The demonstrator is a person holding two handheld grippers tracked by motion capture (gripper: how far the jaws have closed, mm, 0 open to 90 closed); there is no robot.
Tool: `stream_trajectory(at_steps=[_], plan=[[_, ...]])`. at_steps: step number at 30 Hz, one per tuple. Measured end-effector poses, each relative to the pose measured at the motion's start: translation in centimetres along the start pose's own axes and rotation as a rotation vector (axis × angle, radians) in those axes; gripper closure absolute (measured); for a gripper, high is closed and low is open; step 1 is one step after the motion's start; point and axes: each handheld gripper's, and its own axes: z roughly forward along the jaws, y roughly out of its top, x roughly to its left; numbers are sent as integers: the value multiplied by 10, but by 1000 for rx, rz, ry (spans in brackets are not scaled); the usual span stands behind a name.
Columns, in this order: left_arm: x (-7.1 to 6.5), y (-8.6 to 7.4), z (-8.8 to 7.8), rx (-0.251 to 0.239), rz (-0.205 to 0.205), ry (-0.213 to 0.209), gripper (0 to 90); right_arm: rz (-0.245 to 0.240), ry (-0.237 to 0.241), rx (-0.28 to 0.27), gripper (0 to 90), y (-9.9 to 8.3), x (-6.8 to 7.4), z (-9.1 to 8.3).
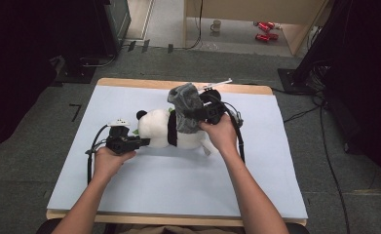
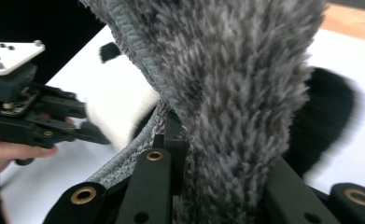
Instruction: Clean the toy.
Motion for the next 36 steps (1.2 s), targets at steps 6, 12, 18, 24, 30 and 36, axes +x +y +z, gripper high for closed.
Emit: stream_trajectory(at_steps=[6,12,18,24,30,36], plan=[[2,-2,0,0,1,-15,722,19,-65,-8,782,-11,-20,-20],[2,-4,0,-3,-10,-23,718,63,-102,-40,784,-16,-35,-42],[3,-4,1,-8,-10,-29,714,53,-10,-124,785,-10,-24,-67],[4,-4,2,-9,-20,-26,714,75,67,-96,785,-27,-24,-43],[2,-5,2,-1,-2,-18,714,140,85,-123,784,-54,-42,-24],[1,-6,2,6,-9,-15,714,180,65,-148,787,-81,-54,-18]])
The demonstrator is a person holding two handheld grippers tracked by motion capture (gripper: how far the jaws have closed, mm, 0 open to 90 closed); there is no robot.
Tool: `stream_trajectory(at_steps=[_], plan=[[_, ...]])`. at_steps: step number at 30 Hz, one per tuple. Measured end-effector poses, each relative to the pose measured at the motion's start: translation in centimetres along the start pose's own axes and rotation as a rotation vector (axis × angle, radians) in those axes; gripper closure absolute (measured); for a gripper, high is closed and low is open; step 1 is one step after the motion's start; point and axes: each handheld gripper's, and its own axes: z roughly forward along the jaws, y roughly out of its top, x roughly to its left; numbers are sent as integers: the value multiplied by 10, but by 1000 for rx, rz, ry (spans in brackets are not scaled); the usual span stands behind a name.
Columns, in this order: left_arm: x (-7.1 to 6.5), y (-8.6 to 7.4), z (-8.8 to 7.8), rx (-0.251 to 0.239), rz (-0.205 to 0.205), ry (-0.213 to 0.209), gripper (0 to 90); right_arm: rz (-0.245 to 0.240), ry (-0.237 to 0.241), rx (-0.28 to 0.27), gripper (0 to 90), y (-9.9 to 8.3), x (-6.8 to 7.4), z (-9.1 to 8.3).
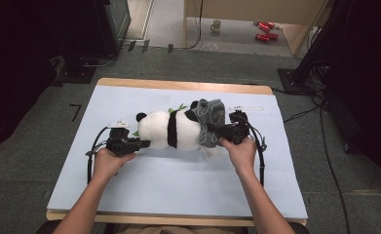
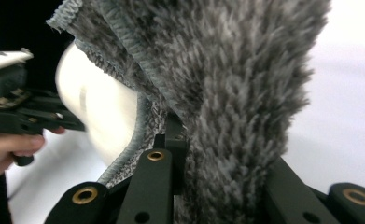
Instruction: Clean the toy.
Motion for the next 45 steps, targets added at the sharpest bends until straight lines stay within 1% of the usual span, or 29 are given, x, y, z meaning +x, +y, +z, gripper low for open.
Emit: stream_trajectory(at_steps=[3,4,7,9,14,18,19,21,23,25,28,31,33,35,39,41,44,45], plan=[[1,0,0,3,-1,-3,714,41,25,6,787,-5,-7,3],[1,0,0,5,-4,-5,713,41,25,7,787,-6,-8,4],[1,0,0,3,-7,-7,713,34,4,22,787,-8,-11,8],[2,0,0,3,-6,-9,712,42,-1,32,787,-11,-14,11],[2,0,0,1,-8,-12,710,72,-34,96,788,-18,-24,22],[2,0,0,3,-4,-12,709,98,-38,142,787,-26,-30,33],[2,0,0,3,-4,-12,709,98,-43,158,787,-27,-31,36],[2,0,0,4,-2,-12,708,82,-70,193,786,-29,-32,41],[3,0,0,4,-6,-14,707,81,-81,200,786,-29,-34,40],[3,1,0,4,-9,-15,706,79,-90,192,786,-26,-36,35],[3,1,0,5,-9,-17,705,94,-87,149,786,-20,-36,20],[3,1,0,6,-9,-16,705,100,-72,102,786,-13,-34,4],[3,1,0,8,-5,-14,705,85,-67,74,786,-9,-31,-5],[2,1,0,8,-4,-13,704,79,-59,54,786,-3,-26,-13],[2,1,0,6,-6,-14,704,42,-42,4,786,9,-14,-28],[3,1,0,6,-6,-14,703,32,-29,-13,786,14,-7,-33],[3,0,0,5,-3,-13,703,10,-9,-28,786,19,2,-38],[3,0,0,4,-4,-13,702,9,-1,-34,786,20,5,-38]])
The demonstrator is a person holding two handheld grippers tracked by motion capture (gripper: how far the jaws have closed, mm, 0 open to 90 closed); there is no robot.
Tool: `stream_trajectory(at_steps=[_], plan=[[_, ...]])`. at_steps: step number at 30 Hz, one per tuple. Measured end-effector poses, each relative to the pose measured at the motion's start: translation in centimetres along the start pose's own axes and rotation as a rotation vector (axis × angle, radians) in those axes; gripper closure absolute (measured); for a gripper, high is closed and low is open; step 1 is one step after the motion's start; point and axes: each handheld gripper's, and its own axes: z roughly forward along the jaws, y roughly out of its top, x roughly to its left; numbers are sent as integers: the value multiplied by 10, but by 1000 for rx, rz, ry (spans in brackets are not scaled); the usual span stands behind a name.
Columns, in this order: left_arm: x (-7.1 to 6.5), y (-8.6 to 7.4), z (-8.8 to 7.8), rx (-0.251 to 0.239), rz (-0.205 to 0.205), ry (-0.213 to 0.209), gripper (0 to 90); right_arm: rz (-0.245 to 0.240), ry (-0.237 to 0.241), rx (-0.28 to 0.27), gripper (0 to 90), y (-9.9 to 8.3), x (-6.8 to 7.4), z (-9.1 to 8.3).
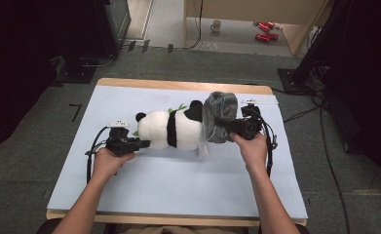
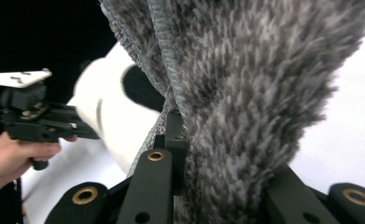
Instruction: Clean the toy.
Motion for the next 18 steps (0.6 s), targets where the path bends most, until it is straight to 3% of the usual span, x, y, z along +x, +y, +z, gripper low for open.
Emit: stream_trajectory(at_steps=[8,13,18], plan=[[0,0,0,-2,-3,0,702,-10,91,-16,786,3,16,6],[0,0,0,0,-1,-1,700,16,64,42,786,-8,5,27],[0,0,0,0,-2,-3,698,21,23,69,786,-14,-6,34]])
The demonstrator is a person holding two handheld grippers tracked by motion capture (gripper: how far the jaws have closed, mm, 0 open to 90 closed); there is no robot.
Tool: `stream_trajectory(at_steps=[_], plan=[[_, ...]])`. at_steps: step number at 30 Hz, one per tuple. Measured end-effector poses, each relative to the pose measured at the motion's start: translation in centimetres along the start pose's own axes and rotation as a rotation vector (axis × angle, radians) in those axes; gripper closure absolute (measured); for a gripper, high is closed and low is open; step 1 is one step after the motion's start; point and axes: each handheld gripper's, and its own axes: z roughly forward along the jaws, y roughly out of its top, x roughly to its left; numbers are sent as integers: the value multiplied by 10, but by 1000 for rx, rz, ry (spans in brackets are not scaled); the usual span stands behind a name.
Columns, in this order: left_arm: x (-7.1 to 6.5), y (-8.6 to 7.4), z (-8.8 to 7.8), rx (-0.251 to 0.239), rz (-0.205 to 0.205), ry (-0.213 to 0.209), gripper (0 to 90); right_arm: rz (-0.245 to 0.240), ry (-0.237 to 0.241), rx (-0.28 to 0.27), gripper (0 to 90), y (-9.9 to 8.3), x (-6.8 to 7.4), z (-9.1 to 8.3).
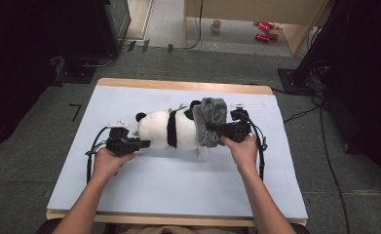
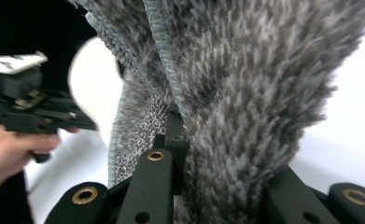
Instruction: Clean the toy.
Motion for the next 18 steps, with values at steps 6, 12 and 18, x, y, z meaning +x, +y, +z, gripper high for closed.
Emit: stream_trajectory(at_steps=[6,12,18], plan=[[0,0,0,5,3,1,697,17,-16,32,786,-10,-9,12],[0,0,0,5,2,1,696,38,-55,92,786,-20,-18,24],[0,0,0,5,0,-1,695,40,-87,160,786,-30,-23,42]])
